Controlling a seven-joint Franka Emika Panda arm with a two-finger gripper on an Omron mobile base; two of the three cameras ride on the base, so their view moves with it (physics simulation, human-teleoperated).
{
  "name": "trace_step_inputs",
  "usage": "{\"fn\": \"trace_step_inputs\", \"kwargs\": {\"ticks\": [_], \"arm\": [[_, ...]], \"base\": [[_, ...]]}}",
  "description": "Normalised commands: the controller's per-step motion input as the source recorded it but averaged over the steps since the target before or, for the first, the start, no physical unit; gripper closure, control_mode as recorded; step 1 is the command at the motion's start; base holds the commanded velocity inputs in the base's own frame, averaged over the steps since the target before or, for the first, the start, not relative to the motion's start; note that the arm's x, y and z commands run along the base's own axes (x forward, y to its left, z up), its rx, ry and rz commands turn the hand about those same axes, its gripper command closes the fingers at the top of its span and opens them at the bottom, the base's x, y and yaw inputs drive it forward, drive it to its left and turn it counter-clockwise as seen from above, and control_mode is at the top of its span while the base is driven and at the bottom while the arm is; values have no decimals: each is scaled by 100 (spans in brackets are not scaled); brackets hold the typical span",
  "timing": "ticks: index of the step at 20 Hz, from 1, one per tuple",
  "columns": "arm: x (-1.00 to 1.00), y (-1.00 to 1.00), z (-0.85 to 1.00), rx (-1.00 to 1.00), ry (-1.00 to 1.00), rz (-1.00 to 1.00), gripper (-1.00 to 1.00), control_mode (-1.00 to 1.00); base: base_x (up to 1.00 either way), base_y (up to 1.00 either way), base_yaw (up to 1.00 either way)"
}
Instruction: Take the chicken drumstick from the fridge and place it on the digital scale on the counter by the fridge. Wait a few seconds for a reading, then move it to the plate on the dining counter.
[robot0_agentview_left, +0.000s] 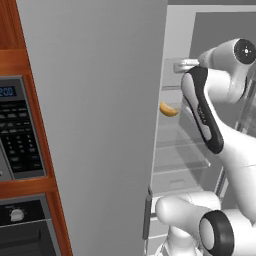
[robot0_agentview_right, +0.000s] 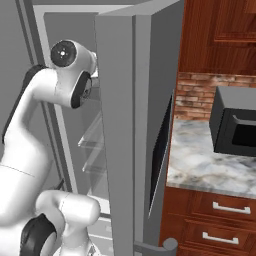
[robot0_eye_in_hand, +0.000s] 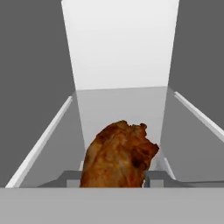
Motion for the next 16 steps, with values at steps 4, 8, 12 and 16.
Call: {"fn": "trace_step_inputs", "kwargs": {"ticks": [4, 8, 12, 16], "arm": [[-100, 19, 3, 0, 11, -5, 100, -100], [-100, 30, -23, 0, 14, -4, 100, -100], [-100, 20, -57, 0, 11, -3, 100, -100], [-99, 4, -62, 0, 14, 0, 100, -100]], "base": [[0, 0, 0], [0, 0, 0], [0, 0, 0], [0, 0, 0]]}}
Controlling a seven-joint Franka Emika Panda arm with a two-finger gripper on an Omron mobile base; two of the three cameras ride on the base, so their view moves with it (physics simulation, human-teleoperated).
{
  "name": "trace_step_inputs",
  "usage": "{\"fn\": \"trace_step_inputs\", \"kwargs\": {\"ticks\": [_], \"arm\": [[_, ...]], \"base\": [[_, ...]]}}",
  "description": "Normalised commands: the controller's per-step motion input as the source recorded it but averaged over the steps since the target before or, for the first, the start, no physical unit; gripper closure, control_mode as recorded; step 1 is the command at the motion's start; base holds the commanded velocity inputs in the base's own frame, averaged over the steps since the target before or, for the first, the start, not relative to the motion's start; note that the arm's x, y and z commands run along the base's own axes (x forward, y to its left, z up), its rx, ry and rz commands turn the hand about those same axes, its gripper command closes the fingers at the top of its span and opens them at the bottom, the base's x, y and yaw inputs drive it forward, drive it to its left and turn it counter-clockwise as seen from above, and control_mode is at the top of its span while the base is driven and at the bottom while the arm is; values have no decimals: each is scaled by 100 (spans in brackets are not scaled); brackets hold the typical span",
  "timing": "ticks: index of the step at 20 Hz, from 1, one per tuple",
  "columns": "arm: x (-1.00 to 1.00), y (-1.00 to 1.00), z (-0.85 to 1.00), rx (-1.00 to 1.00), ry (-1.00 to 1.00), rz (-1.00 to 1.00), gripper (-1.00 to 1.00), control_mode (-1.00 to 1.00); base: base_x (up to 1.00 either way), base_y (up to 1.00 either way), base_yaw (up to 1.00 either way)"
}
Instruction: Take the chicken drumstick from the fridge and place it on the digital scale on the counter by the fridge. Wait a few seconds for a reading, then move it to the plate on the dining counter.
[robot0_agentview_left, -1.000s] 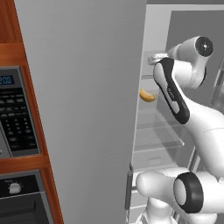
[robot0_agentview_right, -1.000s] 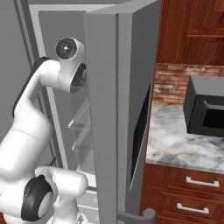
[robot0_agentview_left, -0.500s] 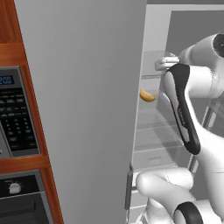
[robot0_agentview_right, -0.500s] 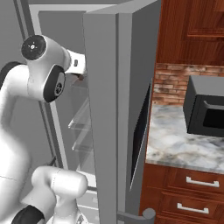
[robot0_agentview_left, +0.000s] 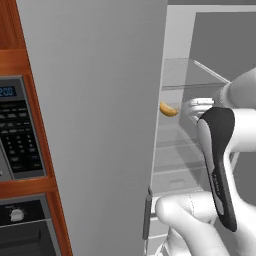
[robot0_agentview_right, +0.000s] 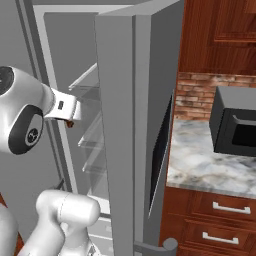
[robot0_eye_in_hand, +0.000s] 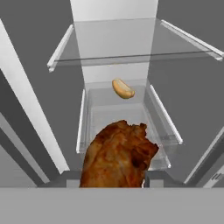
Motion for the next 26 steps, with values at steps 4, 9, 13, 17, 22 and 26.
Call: {"fn": "trace_step_inputs", "kwargs": {"ticks": [4, 9, 13, 17, 22, 26], "arm": [[-62, 3, -59, 0, 13, 0, 100, -100], [-12, 3, -52, 0, 3, 0, 100, -100], [0, 4, -31, 0, 5, 0, 100, -100], [-3, 1, -7, 0, 2, 0, 100, 100], [0, 0, 0, 0, 0, 0, 100, 100], [0, 0, 0, 0, 0, 0, 100, 100]], "base": [[0, 0, 0], [0, 0, 0], [0, 0, 0], [-66, 21, 0], [-100, 53, 0], [-100, 53, -29]]}}
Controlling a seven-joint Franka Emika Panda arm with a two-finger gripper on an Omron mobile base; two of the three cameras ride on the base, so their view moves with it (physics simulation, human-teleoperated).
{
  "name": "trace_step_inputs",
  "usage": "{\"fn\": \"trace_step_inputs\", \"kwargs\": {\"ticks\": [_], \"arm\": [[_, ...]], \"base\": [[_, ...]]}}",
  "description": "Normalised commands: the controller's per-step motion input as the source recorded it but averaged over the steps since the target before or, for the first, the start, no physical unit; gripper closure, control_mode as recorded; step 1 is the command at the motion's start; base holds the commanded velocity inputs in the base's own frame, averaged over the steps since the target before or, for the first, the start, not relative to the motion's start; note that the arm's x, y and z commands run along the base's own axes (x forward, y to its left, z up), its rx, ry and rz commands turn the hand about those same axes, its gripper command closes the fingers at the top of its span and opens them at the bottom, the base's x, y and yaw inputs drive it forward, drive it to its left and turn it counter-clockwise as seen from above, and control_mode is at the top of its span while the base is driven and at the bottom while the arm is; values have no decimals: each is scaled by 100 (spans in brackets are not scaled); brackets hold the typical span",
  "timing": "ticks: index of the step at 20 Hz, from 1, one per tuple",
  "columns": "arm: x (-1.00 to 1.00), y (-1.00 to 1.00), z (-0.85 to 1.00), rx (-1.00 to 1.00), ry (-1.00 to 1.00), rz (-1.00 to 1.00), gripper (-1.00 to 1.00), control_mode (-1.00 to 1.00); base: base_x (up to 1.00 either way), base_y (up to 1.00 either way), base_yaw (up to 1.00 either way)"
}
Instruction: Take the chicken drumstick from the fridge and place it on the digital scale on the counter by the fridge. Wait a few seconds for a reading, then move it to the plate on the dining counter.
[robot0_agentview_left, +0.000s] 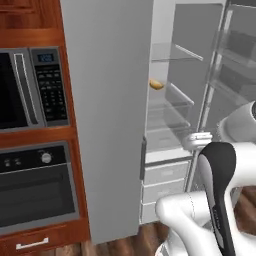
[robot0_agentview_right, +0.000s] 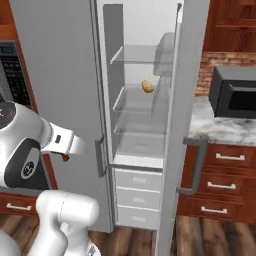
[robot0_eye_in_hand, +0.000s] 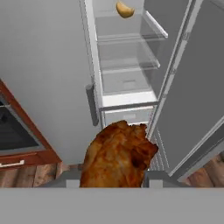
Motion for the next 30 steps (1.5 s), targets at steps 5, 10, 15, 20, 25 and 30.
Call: {"fn": "trace_step_inputs", "kwargs": {"ticks": [5, 10, 15, 20, 25, 30], "arm": [[0, 0, 0, 0, 0, 0, 100, 100], [0, 0, 0, 0, 0, 0, 100, 100], [0, 0, 0, 0, 0, 0, 100, 100], [0, 0, 0, 0, 0, 0, 100, 100], [0, 0, 0, 0, 0, 0, 100, 100], [0, 0, 0, 0, 0, 0, 100, 100]], "base": [[-88, 32, -72], [-60, 8, -87], [-46, 1, -88], [-9, 0, -83], [18, 3, -73], [88, 20, -41]]}}
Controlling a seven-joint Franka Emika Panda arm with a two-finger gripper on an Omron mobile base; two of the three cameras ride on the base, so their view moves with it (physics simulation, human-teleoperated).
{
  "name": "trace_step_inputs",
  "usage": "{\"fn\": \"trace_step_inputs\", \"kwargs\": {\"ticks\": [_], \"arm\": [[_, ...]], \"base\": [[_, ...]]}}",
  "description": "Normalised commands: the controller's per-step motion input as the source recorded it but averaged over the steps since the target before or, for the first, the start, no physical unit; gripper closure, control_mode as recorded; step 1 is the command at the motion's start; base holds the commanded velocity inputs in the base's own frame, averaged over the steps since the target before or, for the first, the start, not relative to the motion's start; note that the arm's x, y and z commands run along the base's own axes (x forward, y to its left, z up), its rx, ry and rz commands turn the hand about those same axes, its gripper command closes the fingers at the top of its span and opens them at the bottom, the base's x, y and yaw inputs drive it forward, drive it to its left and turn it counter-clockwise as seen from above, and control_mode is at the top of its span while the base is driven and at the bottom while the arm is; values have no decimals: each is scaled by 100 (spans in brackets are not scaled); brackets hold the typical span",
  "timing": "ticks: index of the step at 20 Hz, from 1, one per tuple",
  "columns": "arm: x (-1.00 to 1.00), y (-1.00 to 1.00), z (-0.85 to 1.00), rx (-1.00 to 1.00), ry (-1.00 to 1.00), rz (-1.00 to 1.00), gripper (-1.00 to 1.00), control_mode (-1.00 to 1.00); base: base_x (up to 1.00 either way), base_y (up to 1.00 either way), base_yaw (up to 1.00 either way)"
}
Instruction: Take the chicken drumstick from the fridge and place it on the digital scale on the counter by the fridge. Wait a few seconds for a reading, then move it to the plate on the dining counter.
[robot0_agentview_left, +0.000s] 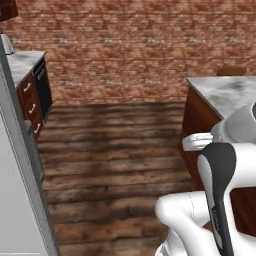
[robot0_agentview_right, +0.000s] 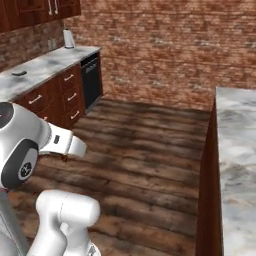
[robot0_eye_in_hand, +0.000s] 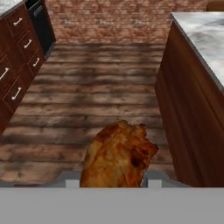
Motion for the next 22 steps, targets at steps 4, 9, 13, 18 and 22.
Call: {"fn": "trace_step_inputs", "kwargs": {"ticks": [4, 9, 13, 18, 22], "arm": [[0, 0, 0, 0, 0, 0, 100, 100], [0, 0, 0, 0, 0, 0, 100, 100], [0, 0, 0, 0, 0, 0, 100, 100], [0, 0, 0, 0, 0, 0, 100, 100], [0, 0, 0, 0, 0, 0, 100, 100]], "base": [[100, 18, -28], [100, 14, -23], [100, 1, -5], [100, 0, 14], [100, -6, 44]]}}
